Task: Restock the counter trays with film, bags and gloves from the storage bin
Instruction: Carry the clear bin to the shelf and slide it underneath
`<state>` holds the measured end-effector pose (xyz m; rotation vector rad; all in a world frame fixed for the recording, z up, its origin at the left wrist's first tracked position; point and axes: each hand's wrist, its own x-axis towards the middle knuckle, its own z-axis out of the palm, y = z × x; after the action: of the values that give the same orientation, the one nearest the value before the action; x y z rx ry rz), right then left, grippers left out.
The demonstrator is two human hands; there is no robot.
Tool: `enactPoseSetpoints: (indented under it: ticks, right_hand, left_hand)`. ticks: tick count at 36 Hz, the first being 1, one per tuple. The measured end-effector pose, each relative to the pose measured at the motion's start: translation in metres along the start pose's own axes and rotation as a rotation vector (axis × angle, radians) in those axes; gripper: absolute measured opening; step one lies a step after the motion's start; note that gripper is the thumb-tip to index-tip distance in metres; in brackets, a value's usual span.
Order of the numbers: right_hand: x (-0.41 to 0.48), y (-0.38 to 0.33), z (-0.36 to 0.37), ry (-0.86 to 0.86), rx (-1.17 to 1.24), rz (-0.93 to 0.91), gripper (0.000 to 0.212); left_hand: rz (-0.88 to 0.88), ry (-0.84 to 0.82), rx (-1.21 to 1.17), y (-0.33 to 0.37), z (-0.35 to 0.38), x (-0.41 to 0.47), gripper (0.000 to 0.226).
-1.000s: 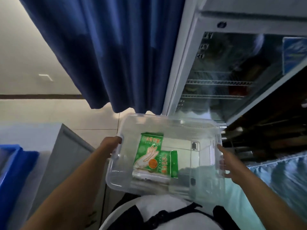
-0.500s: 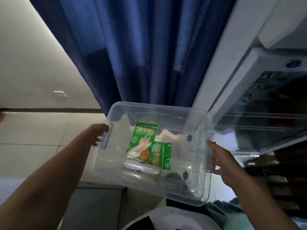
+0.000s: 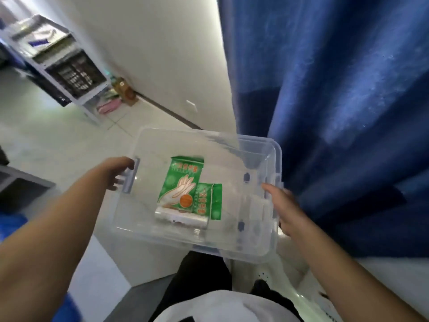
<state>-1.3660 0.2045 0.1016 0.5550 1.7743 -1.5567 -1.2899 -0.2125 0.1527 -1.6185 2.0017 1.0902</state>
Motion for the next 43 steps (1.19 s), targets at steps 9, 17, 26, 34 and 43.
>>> enactPoseSetpoints:
  ticks: [9,17,26,34,43]
  right_hand:
    - [0.116,-0.144,0.135,-0.129,-0.239,-0.058,0.044]
    - [0.195,-0.252,0.262,-0.182,-0.391,-0.028,0.054]
    - [0.261,-0.353,0.368,-0.155,-0.538,-0.088,0.072]
    - [0.356,-0.44,0.489,-0.196,-0.608,-0.122,0.047]
    - [0.456,-0.527,0.695,-0.458,-0.675,-0.069,0.039]
  left_hand:
    - [-0.19,0.065,-0.283,-0.003,-0.071,0.087,0.033]
    - [-0.302,0.036,-0.653,-0.005,-0.11,0.161,0.045]
    - [-0.305,0.042,-0.893,0.031,-0.161,0.243,0.06]
    - [-0.356,0.001,-1.04,0.07,-0.221,0.35,0.031]
    - [-0.521,0.152,-1.189,0.093,-0.317,0.429,0.028]
